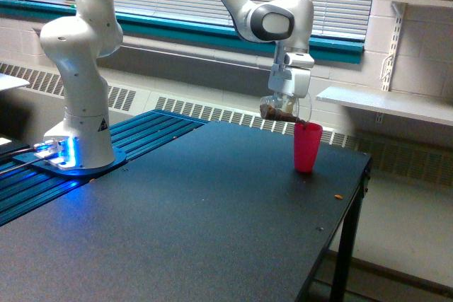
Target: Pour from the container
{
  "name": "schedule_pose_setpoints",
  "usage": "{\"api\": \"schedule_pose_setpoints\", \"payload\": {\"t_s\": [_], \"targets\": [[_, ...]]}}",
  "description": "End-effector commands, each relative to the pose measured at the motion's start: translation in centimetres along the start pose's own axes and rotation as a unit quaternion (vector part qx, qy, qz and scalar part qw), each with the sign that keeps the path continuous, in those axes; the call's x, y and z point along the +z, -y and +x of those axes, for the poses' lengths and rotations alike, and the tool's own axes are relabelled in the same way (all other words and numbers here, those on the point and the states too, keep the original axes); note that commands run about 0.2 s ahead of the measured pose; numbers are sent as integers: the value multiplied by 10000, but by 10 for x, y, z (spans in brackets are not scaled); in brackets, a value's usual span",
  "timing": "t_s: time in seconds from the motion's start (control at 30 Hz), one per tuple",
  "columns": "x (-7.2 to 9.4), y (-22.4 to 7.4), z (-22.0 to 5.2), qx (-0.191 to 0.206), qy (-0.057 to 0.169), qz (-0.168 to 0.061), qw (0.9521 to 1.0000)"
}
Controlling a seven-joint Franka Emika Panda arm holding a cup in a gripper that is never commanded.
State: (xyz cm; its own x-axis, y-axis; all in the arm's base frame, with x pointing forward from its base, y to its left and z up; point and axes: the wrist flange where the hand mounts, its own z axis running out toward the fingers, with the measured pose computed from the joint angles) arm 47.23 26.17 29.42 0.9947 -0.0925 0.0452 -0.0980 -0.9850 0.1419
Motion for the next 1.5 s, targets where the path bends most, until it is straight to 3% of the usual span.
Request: {"api": "schedule_pose_setpoints", "payload": {"t_s": [0.03, 1.5], "targets": [[-3, 12, 2, -230, 17, -51, 9997], [-8, 9, 19, -260, 292, -369, 9986]]}}
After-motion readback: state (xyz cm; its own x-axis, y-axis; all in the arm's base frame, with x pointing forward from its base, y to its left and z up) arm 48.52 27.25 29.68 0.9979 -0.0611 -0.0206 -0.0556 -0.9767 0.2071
